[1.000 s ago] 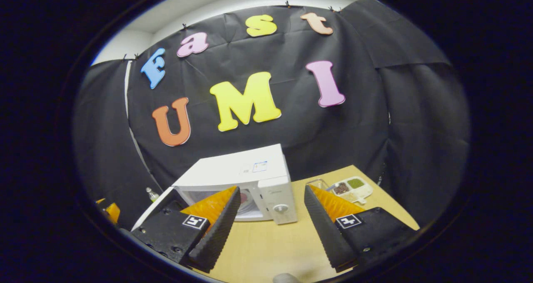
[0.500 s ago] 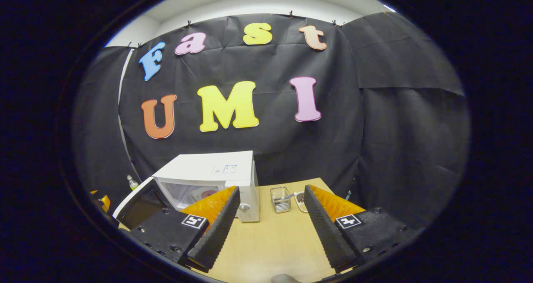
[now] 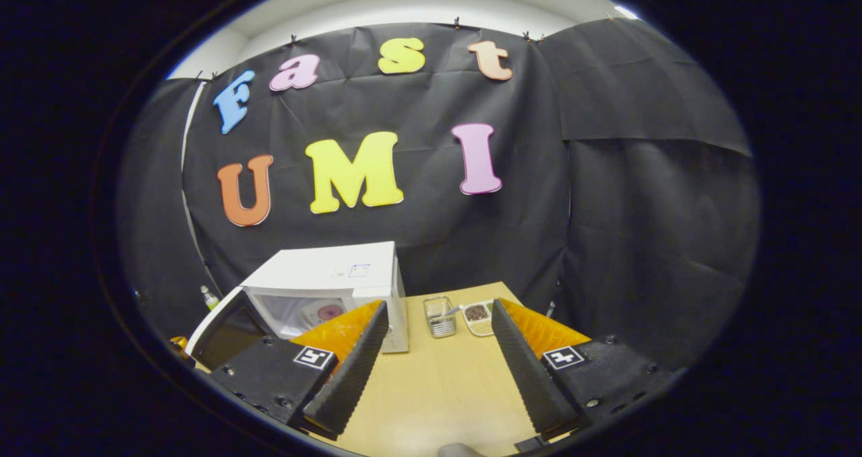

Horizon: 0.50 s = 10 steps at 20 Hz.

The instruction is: Open the microwave oven with the left hand, put the food in, and close the microwave oven.

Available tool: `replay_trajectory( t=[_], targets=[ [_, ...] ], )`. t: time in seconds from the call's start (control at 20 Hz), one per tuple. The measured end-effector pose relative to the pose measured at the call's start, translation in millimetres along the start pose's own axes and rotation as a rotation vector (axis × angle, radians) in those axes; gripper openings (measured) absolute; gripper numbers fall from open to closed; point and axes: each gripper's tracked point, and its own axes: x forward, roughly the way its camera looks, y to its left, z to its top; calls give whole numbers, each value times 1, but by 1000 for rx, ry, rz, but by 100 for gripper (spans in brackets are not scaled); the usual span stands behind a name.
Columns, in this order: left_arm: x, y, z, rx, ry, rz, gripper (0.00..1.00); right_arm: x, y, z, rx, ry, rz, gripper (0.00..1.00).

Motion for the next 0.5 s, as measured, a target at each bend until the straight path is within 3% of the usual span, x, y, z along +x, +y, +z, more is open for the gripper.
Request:
replay_trajectory(
  t=[0.5],
  targets=[
    [-7,-68,-17,31,1,-150,0,-20,-14,-2,27,31,-37,98]
  ],
)
